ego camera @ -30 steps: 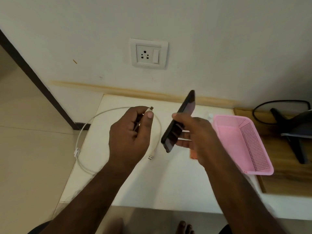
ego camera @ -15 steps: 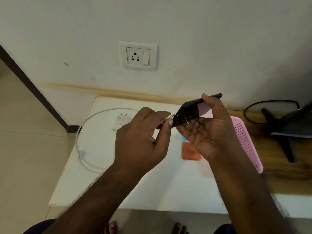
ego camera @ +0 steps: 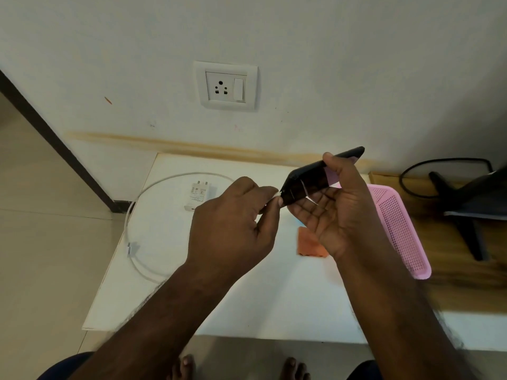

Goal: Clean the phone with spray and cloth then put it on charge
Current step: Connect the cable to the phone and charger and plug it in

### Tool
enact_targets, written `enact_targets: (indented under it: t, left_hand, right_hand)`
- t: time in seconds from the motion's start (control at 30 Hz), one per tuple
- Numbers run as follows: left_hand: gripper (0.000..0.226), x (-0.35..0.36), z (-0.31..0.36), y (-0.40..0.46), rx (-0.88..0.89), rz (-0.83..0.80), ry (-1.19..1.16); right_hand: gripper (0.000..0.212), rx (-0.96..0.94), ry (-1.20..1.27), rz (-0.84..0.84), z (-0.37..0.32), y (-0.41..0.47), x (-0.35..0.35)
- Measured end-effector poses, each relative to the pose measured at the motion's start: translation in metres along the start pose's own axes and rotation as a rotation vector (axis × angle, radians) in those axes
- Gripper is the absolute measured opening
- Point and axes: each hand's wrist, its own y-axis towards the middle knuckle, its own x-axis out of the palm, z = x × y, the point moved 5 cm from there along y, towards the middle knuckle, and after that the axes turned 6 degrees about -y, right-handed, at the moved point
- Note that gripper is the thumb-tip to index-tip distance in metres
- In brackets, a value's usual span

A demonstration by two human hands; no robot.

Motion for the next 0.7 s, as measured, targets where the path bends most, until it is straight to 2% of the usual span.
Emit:
enact_targets:
  t: [0.13,0.33,0.47,0.53,0.63,0.7]
  left_hand:
    - [0.015,0.002,-0.004,-0.002,0.004,-0.031,0.010]
    - [0.014,0.007,-0.008,-0.009,-0.013,-0.047,0.020]
    - [0.019,0.009,-0.009,-0.011,0.018,-0.041,-0.010]
    - [0.030,0.005,-0.013,-0.008,0.045,-0.051,-0.042]
    - [0.047,-0.001,-0.047,-0.002,-0.166,-0.003,-0.150]
    - [0.045,0.001,-0.079,-0.003,-0.337,0.011,-0.080]
  right_hand:
    - [0.030,-0.087,-0.133,0.029,0.004,0.004,-0.001]
    - [0.014,-0.149,-0.220,-0.003,0.005,0.003,0.004]
    - [0.017,-0.194,-0.283,-0.013,0.000,0.000,0.004]
    - [0.017,-0.231,-0.324,0.001,-0.007,-0.001,0.002]
    - [0.020,-0.270,-0.417,0.044,-0.016,-0.002,-0.001]
    - [0.040,-0.259,-0.561,0.061,-0.012,-0.001,0.003]
